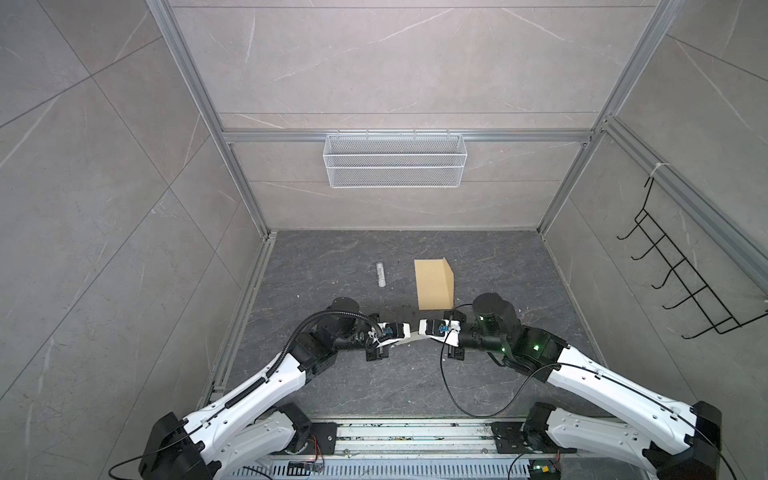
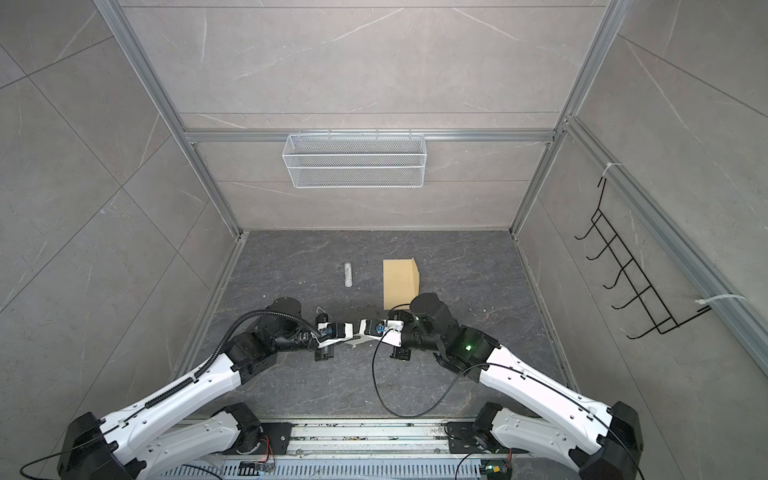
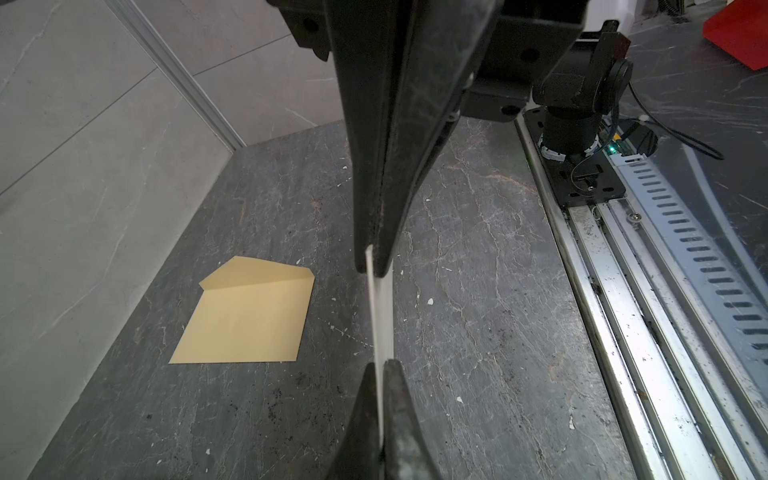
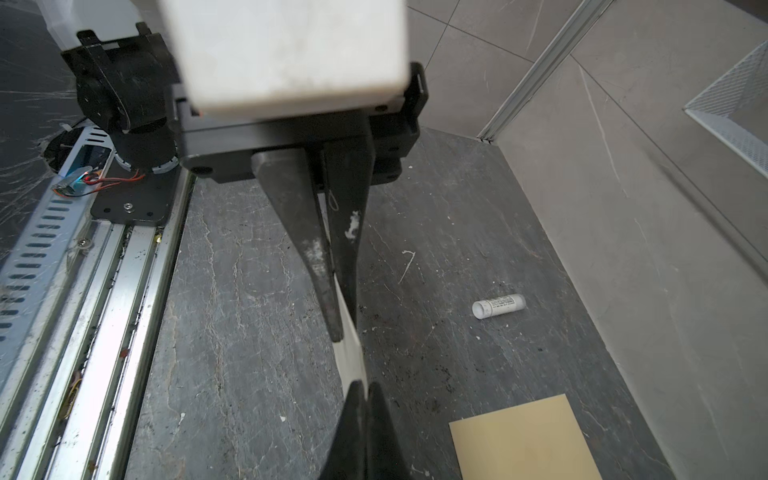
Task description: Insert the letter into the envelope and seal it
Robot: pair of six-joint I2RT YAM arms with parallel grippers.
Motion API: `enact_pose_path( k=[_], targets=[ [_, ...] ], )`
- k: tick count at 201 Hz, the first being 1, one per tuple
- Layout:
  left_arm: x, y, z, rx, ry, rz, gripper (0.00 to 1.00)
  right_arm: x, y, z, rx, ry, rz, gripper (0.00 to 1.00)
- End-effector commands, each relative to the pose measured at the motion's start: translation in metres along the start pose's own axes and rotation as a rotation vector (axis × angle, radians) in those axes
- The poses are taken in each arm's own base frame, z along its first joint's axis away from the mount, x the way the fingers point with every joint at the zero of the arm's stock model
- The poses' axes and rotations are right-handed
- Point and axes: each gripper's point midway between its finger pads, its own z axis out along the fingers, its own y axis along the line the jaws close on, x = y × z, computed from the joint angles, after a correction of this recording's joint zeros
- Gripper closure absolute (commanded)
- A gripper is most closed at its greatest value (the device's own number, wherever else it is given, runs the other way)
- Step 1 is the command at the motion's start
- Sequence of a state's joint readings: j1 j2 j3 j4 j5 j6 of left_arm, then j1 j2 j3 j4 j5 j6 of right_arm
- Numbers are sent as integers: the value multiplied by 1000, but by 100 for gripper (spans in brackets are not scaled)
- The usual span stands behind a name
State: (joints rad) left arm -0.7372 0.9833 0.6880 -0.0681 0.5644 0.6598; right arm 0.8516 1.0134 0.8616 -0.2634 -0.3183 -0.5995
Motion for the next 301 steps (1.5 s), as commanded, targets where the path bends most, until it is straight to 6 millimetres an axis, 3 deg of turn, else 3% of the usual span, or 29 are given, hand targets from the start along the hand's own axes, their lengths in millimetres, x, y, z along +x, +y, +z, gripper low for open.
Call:
enact_pose_path(
  k=[1, 41, 85, 130, 180, 301],
  targets=[
    [-3, 3, -5, -32, -8, 24, 100, -5, -3, -8, 30, -23, -26, 100],
    [5, 5, -6, -57, 17, 16, 93, -5, -3, -12, 43, -22, -32, 100],
    [13, 5, -8, -78, 32, 5, 92, -4, -3, -14, 50, -15, -34, 100],
    [17, 5, -11, -89, 38, -3, 100, -1, -4, -14, 57, -6, -35, 100],
    [21, 4, -13, -96, 47, -13, 100, -1, -5, -16, 67, -3, -41, 100],
    [31, 2, -18, -129, 60, -32, 88, 0, -5, -20, 77, 1, -41, 100]
  ],
)
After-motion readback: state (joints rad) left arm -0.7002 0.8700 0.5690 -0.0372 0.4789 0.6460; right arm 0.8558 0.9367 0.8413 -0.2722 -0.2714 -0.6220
